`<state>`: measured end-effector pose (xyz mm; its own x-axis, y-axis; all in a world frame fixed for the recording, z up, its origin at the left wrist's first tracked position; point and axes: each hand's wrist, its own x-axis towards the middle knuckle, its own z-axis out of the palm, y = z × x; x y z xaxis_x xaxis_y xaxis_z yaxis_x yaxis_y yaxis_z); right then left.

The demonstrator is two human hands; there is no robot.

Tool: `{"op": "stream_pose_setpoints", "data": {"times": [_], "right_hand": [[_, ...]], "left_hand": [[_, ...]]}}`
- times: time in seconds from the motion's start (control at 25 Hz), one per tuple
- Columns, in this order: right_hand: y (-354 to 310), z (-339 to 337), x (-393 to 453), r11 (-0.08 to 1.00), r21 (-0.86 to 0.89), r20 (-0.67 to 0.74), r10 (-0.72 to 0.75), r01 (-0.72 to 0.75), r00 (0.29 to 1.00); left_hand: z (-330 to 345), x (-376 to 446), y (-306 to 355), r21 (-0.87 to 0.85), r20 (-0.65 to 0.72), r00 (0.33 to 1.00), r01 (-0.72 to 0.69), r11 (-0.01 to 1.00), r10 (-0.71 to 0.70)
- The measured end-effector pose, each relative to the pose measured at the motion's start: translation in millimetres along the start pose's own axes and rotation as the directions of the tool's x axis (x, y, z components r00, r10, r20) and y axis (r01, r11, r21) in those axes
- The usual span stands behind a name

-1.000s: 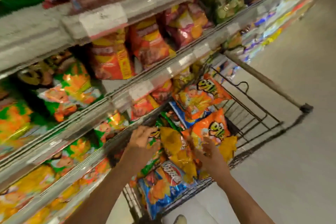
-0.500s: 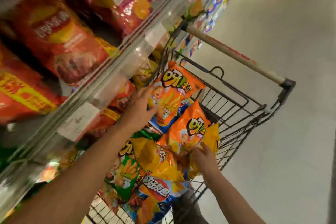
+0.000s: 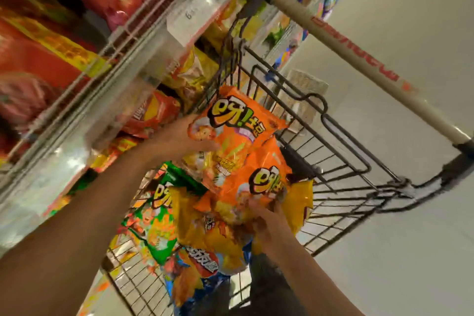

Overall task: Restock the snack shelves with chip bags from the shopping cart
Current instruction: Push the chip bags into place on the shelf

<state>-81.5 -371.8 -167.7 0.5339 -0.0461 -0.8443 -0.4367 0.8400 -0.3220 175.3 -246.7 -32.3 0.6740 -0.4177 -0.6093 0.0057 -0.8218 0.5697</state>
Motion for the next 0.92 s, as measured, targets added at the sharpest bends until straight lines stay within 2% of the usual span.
{"op": "stream_pose_setpoints", "data": {"times": [0.08, 0.16, 0.32, 0.44, 0.52, 0.72, 0.84, 0.92], "right_hand": [[-1.0, -2.6, -3.8, 0.999, -0.013, 0.114, 0.039, -0.038, 0.993], [-1.9, -0.4, -3.9, 0.998, -0.066, 0.215, 0.023, -0.009, 0.976], [-7.4, 8.7, -6.5, 0.998, -0.058, 0.238, 0.006, 0.008, 0.971], [-9.1, 11.0, -16.1, 0.996, -0.089, 0.275, 0.002, 0.024, 0.961], [-7.3, 12.7, -29.5, 0.988, -0.128, 0.279, -0.048, 0.087, 0.959], [24.6, 29.8, -97.4, 0.916, -0.257, 0.242, -0.248, 0.308, 0.938], [79.7, 44.0, -155.4, 0.842, -0.360, 0.350, -0.276, 0.400, 0.895], [127.4, 54.0, -193.7, 0.764, -0.435, 0.453, -0.271, 0.476, 0.849]], "left_hand": [[-3.3, -14.5, -1.4, -0.070, -0.025, 1.000, 0.012, 0.998, -0.014], [-6.4, -35.8, -5.5, -0.126, -0.052, 0.997, 0.049, 0.991, -0.055], [-4.4, -89.6, -22.8, -0.201, -0.069, 0.993, 0.084, 0.976, -0.100], [8.7, -137.9, -53.7, -0.241, -0.208, 0.968, 0.087, 0.967, -0.139], [20.8, -175.8, -74.9, -0.297, -0.287, 0.939, 0.098, 0.950, -0.187], [65.3, -305.9, -130.5, -0.468, -0.419, 0.901, -0.108, 0.877, -0.113], [100.8, -409.1, -179.6, -0.522, -0.542, 0.829, -0.202, 0.829, -0.139], [124.3, -482.1, -217.3, -0.546, -0.606, 0.769, -0.213, 0.810, -0.206]]}}
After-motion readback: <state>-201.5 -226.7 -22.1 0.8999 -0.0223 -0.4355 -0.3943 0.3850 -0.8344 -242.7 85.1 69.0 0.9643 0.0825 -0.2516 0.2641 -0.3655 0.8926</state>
